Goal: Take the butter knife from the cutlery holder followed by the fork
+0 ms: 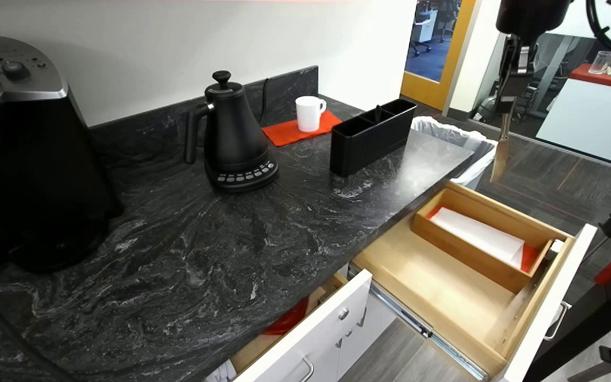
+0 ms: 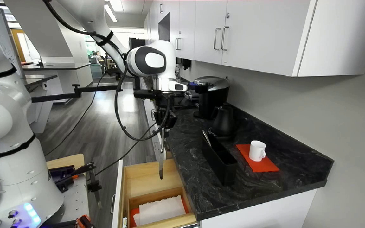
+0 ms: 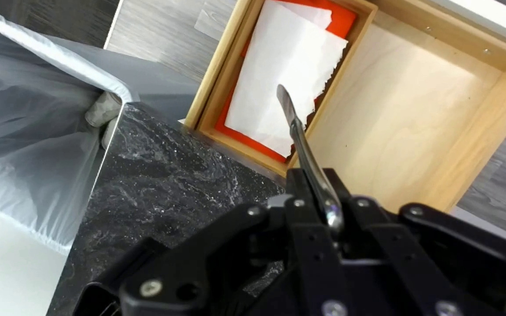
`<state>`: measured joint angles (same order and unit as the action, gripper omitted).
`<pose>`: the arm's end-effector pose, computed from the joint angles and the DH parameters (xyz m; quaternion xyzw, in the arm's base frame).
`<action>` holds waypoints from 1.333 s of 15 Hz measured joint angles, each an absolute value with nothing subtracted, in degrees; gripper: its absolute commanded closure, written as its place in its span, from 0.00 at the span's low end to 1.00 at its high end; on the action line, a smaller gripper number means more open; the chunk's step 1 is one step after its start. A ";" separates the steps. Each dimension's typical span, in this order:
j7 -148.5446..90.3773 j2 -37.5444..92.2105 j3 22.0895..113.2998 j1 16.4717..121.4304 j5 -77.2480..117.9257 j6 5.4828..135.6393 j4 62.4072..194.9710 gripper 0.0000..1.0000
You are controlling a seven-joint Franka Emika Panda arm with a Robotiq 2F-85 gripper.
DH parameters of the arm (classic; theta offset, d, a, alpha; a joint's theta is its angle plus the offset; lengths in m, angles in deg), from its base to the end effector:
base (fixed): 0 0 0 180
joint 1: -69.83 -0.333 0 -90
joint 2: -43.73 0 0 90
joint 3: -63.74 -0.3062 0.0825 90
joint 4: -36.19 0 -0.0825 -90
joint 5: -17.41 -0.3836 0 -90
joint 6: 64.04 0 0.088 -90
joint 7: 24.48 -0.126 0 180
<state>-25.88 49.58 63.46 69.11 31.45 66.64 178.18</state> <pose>0.4527 -0.0014 0.2936 0.9916 0.0805 -0.0454 0.0900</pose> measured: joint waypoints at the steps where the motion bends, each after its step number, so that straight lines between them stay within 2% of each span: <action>1: -25.88 49.56 63.89 69.48 30.79 67.68 178.84 0.94; 20: -25.92 47.21 65.11 70.72 21.05 77.77 184.25 0.94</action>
